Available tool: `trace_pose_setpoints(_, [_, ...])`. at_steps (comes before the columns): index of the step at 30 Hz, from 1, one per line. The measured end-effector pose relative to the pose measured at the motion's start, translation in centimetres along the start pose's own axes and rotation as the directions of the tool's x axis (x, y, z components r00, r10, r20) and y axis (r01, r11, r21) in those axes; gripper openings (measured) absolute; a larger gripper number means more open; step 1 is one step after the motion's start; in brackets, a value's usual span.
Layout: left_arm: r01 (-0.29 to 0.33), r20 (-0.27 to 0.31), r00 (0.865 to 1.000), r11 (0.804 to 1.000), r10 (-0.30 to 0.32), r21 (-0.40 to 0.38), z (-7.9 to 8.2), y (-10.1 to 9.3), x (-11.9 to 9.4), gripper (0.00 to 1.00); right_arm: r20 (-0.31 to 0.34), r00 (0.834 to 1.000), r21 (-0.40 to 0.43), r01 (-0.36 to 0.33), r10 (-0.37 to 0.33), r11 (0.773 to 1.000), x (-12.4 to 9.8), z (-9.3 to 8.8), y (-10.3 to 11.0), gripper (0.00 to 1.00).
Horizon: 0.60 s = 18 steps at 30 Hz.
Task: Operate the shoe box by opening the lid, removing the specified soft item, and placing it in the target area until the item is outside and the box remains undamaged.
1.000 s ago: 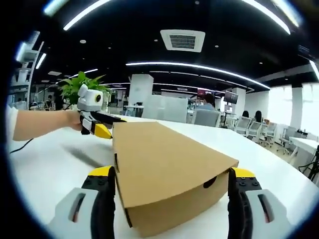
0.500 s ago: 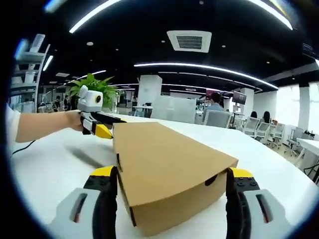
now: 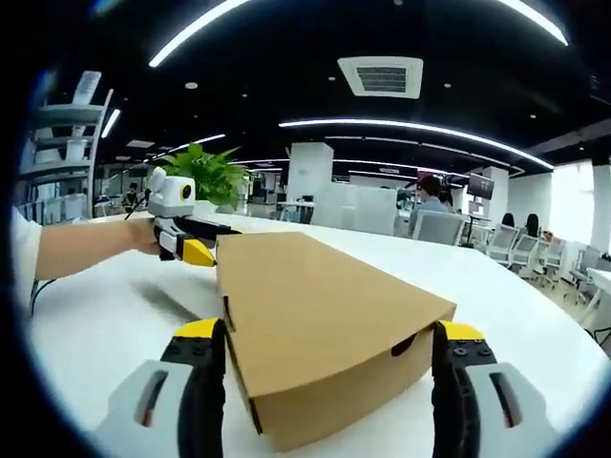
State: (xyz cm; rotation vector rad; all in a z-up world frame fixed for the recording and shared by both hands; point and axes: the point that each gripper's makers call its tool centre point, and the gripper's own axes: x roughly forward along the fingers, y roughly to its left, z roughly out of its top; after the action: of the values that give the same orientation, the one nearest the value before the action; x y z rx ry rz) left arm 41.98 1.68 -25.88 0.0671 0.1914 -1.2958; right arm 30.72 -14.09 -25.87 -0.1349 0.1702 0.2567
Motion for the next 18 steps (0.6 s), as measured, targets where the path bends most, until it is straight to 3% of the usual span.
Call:
trace_pose_setpoints(6, [-0.065,0.006,0.998,0.998,0.065,-0.004,-0.4,-1.2,-1.5,0.81,0.000,0.999,-0.013,-0.036,0.036,0.999,-0.9,-0.1,0.9,0.86])
trace_pose_setpoints(12, [-0.099,-0.020,0.995,0.995,0.099,-0.003,-1.0,-3.4,-3.8,0.76,-0.006,0.993,-0.023,-0.117,0.116,0.993,-2.3,-0.2,1.6,0.86])
trace_pose_setpoints(18, [-0.151,-0.005,0.988,0.988,0.151,0.026,-1.0,-4.3,-3.8,0.79,0.005,0.992,-0.023,-0.126,0.127,0.992,-2.6,-0.1,2.0,0.87])
